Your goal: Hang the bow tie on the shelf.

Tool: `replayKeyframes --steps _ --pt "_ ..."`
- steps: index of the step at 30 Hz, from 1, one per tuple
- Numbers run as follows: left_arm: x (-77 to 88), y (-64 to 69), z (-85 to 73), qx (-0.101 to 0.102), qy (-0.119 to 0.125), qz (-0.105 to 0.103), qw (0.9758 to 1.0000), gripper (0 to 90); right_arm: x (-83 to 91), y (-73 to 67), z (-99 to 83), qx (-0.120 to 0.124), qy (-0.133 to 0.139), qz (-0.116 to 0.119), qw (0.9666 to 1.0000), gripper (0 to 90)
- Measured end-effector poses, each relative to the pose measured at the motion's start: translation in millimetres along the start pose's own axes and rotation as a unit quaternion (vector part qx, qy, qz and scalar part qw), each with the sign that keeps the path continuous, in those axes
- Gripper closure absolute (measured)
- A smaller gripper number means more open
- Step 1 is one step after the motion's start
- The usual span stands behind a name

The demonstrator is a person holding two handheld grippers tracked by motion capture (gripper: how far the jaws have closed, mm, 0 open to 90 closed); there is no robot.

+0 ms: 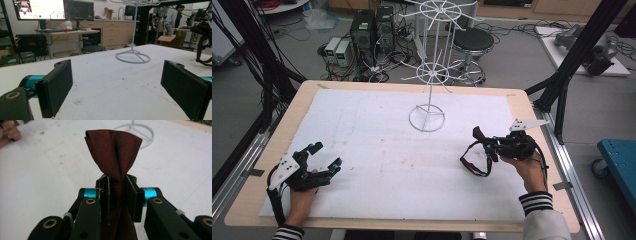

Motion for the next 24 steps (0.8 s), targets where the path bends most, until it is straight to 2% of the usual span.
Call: replayKeyframes --steps 5,10,13,24 --pt "-0.1 0.0 0.0 -0.001 0.001 -0.001 1.0000 11.0 -1.1 -3.7 7.9 0.012 0.023 0.000 0.9997 75.7" --pt "0.0 0.1 0.0 0.000 0.001 0.000 1.0000 11.0 -6.3 -8.8 17.6 0.030 0.027 0.005 0.9992 75.7" --pt "-0.1 0.2 0.0 0.000 0.001 -0.001 1.0000 11.0 -9.2 -12.6 24.7 0.034 0.045 0.013 0.9983 75.7" --pt "0.0 0.0 0.0 -0.001 0.000 -0.001 1.0000 11.0 -21.0 -22.6 46.6 0.064 0.070 0.001 0.9955 75.7"
Point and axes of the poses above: each handheld gripper's, and its own axes: x roughly backward along the jaws, z roughly out of its top, y roughly to its right, the point moved 3 cm from there along -x, roughly forward along the jaws, and after that the axes turned 11 degrees about z, right-handed, at the moved point
